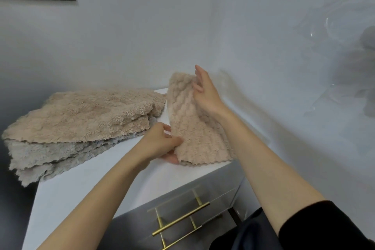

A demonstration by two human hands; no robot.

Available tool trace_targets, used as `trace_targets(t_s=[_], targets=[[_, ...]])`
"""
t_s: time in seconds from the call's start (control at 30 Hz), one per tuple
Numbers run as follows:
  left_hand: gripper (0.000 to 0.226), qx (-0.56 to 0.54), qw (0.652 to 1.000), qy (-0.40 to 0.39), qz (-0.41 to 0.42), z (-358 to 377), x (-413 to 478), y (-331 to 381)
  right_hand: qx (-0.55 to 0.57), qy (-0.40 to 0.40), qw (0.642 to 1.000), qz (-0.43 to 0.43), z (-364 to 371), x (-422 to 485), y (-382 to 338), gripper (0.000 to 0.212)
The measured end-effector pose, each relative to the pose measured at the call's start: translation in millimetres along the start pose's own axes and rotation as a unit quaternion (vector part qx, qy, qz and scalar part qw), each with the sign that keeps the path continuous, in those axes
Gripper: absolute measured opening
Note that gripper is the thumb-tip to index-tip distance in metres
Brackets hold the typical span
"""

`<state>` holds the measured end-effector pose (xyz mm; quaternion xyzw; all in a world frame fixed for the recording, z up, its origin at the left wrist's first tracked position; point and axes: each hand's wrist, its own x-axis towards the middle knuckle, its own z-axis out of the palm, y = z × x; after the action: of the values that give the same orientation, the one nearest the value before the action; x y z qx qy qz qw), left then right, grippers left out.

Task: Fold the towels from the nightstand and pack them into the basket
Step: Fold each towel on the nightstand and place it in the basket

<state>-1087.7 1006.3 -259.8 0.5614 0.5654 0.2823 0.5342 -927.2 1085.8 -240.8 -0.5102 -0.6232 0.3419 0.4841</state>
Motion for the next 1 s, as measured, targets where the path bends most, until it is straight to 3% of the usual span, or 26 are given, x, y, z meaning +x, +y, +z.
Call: trace_targets(t_s=[0.07, 0.2, 0.33, 0.5, 0.67, 0.77, 1.0], targets=[[0.061, 0.015, 1.0, 0.01, 0.008, 0.0, -0.1, -2.4, -0.026, -0.012, 1.0, 0.007, 0.4, -1.2, 5.0, 0.072], [0.073, 0.151, 0.984, 0.063, 0.076, -2.5, -1.8, -10.8, -0.105, -0.025, 0.994, 0.011, -8.8, -7.6, 8.0, 0.052], [0.051, 0.324, 0.924, 0.118, 0.162, -2.2, -7.7, -16.2, -0.174, -0.085, 0.981, 0.001, -23.4, -23.8, -3.9, 0.032], [0.025, 0.378, 0.878, 0.073, 0.283, -0.8, -16.7, -20.0, -0.249, -0.181, 0.952, 0.013, -45.8, -64.8, -18.7, 0.01], [0.039, 0.401, 0.875, -0.012, 0.27, 0.9, -22.0, -21.7, -0.32, -0.257, 0.912, 0.009, -56.2, -103.8, -22.3, 0.014], [0.054, 0.451, 0.856, -0.036, 0.249, 0.0, -25.9, -23.1, -0.4, -0.272, 0.875, -0.027, -59.0, -116.8, -16.9, 0.02], [0.049, 0.519, 0.811, -0.01, 0.269, -1.0, -30.6, -22.6, -0.487, -0.244, 0.833, -0.101, -59.0, -129.7, -3.5, 0.042]])
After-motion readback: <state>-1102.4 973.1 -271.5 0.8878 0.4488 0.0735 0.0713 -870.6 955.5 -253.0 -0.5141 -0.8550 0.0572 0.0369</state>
